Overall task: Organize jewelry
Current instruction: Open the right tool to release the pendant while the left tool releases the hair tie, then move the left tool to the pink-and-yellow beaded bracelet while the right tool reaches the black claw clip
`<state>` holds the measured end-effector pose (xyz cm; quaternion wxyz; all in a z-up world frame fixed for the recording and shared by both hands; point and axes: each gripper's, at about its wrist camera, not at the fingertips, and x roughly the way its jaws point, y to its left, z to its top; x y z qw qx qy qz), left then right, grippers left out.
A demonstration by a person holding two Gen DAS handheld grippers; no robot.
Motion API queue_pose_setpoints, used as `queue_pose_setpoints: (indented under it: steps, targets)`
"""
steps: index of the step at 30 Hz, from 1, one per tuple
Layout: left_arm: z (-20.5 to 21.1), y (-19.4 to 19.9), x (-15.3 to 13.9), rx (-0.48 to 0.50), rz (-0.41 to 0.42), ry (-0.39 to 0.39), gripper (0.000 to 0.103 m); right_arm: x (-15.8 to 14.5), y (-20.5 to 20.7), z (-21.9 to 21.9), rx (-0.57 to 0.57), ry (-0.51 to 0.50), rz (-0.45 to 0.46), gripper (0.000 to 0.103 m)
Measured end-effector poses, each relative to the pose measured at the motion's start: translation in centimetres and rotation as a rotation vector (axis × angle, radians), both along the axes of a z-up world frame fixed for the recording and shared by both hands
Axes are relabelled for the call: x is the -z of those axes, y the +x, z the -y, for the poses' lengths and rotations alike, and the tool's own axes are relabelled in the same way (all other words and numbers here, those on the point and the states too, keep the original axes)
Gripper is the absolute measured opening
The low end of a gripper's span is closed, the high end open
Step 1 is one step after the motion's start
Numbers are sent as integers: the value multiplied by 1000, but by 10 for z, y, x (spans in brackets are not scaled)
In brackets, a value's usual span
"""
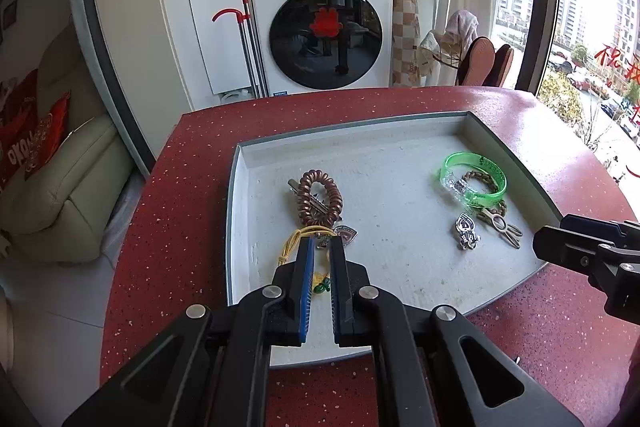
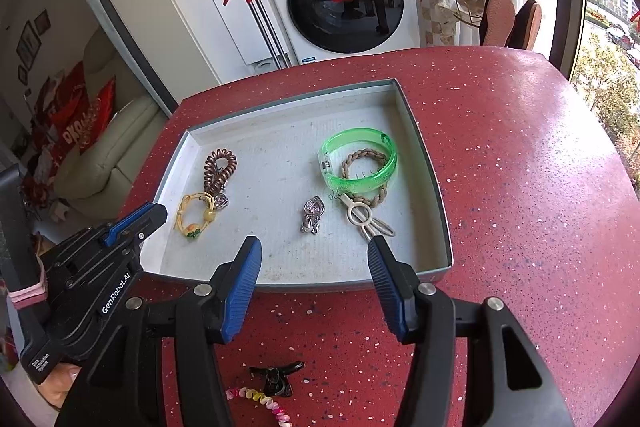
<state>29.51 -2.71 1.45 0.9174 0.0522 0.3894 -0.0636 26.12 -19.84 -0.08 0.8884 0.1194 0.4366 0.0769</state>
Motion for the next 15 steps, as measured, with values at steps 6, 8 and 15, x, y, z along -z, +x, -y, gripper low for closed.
queue_pose_setpoints:
  steps: [6,8,15]
  targets:
    - [-2,-16,-6,16,3,-8,76,-6,-15,4,19,13,20,76]
    - [-2,-23,-9,-3,46,4,103,-8,-20,6,30,13,29,82]
    - [1,-39,-8,6,65,11,103,-20,-44,11,62,-12,103,87]
